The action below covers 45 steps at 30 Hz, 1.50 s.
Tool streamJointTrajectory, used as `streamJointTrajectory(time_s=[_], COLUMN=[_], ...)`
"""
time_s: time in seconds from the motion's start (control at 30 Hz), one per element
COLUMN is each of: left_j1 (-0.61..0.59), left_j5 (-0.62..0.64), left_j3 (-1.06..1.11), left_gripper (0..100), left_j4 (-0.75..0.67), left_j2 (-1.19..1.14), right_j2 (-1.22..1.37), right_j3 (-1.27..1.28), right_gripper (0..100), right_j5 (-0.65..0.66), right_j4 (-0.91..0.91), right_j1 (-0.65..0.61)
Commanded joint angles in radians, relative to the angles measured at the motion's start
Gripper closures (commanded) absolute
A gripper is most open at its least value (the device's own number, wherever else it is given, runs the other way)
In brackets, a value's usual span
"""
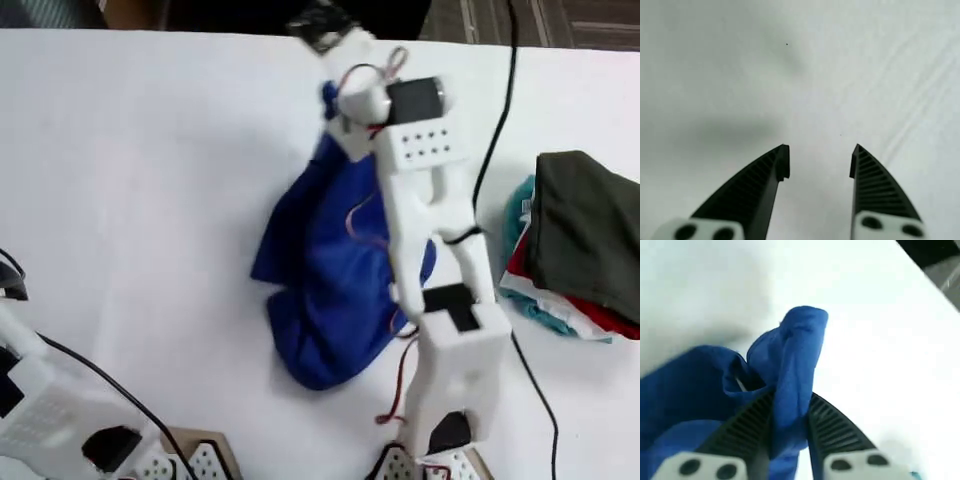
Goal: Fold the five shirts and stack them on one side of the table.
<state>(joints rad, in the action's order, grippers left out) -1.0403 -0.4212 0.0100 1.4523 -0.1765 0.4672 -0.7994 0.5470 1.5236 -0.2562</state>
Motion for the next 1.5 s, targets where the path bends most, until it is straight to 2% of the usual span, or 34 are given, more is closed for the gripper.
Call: streamJointTrajectory(time_s=[0.0, 0.1, 0.17, 0.37, 0.53, 0.73, 0.83, 0.93, 1.17, 1.3, 1.47], left_j1=[0.009, 0.014, 0.015, 0.012, 0.012, 0.012, 0.008, 0.008, 0.008, 0.008, 0.008], left_j5=[0.003, 0.003, 0.003, 0.003, 0.003, 0.003, 0.003, 0.003, 0.003, 0.003, 0.003], left_j3=[-0.005, -0.005, -0.005, -0.005, -0.005, -0.004, -0.001, 0.001, 0.001, 0.001, 0.001], left_gripper=[78, 78, 78, 78, 78, 78, 78, 78, 78, 78, 78], left_j4=[-0.012, -0.012, -0.014, -0.014, -0.014, -0.014, -0.014, -0.014, -0.014, -0.014, -0.014], left_j2=[0.014, 0.014, 0.014, 0.012, 0.012, 0.012, 0.009, 0.009, 0.011, 0.011, 0.008], right_j2=[0.028, 0.028, 0.028, 0.035, 0.039, 0.081, 0.133, 0.183, 0.254, 0.3, 0.344], right_j3=[-0.005, -0.005, -0.005, -0.002, 0.014, 0.144, 0.184, 0.183, 0.184, 0.178, 0.178], right_gripper=[87.2, 75.2, 71.9, 76.9, 83.7, 78.8, 75.9, 75.7, 75.8, 75.8, 75.8], right_j5=[0.005, 0.005, 0.0, -0.002, -0.003, -0.044, -0.051, -0.1, -0.118, -0.167, -0.167], right_j4=[-0.03, -0.03, -0.03, 0.071, 0.162, 0.151, 0.124, 0.117, 0.116, 0.099, 0.074], right_j1=[0.071, 0.099, 0.096, -0.045, -0.242, -0.415, -0.455, -0.489, -0.57, -0.575, -0.573])
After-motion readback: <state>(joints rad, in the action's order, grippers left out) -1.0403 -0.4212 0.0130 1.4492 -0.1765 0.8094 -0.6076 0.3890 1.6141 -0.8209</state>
